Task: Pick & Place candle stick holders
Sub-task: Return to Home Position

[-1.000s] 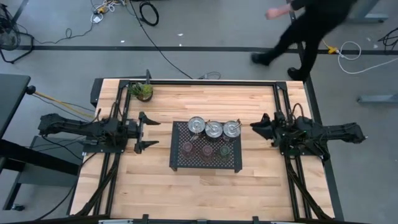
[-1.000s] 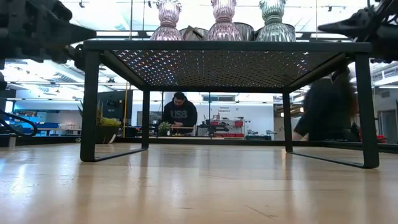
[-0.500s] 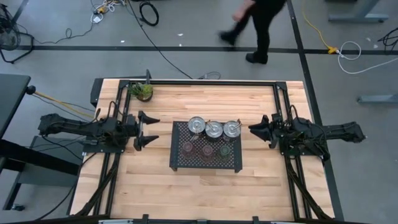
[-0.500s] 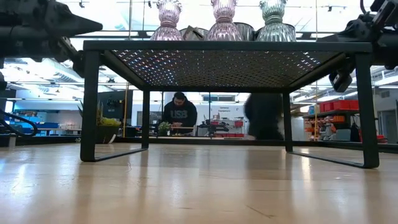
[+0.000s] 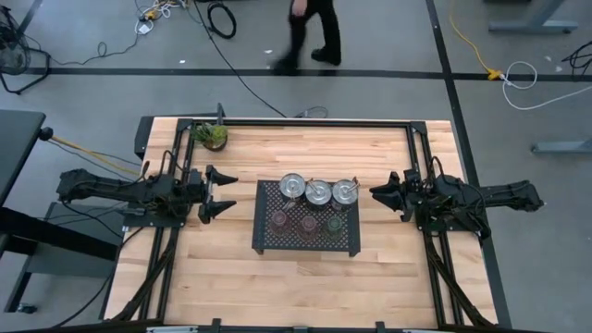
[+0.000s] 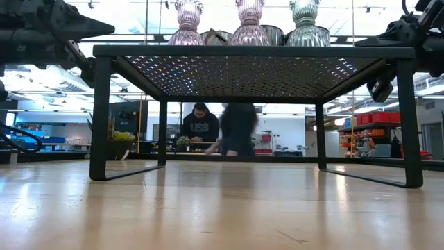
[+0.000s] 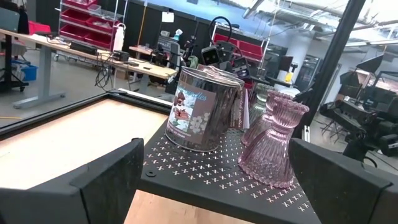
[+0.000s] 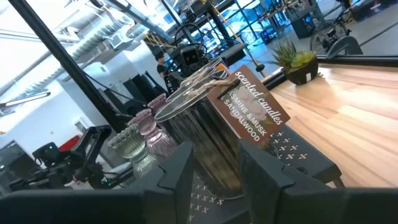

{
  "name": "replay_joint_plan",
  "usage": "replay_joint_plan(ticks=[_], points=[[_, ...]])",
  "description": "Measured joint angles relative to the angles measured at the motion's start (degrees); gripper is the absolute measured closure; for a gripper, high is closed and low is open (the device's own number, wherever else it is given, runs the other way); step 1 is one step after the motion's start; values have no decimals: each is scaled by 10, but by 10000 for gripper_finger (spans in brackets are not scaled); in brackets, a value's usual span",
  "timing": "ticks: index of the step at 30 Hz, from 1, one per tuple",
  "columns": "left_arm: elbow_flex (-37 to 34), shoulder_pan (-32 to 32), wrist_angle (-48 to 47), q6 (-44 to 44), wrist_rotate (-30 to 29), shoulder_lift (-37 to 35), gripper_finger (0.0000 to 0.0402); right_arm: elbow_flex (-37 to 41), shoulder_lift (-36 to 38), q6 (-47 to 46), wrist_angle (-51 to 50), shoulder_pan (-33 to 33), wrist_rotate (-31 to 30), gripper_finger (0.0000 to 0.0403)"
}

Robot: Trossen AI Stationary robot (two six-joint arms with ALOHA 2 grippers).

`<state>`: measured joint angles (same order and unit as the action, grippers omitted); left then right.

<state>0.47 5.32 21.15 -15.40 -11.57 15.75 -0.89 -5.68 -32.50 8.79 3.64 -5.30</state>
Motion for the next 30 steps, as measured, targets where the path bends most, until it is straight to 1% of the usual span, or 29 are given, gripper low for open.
replay_joint_plan(ticks=[8, 9, 11, 12, 15, 30], points=[[0, 0, 0, 0, 0, 0, 3, 0, 0, 2, 1, 0, 2, 279], [0, 0, 0, 0, 0, 0, 3, 0, 0, 25, 1, 0, 1, 279], [0, 0, 0, 0, 0, 0, 3, 0, 0, 123, 0, -1, -15, 279], [0, 0, 0, 0, 0, 0, 3, 0, 0, 153, 0, -1, -22, 279], [0, 0, 0, 0, 0, 0, 3, 0, 0, 192, 0, -1, -33, 279], [0, 0, 0, 1, 0, 0, 3, 0, 0, 195, 0, -1, -33, 279]])
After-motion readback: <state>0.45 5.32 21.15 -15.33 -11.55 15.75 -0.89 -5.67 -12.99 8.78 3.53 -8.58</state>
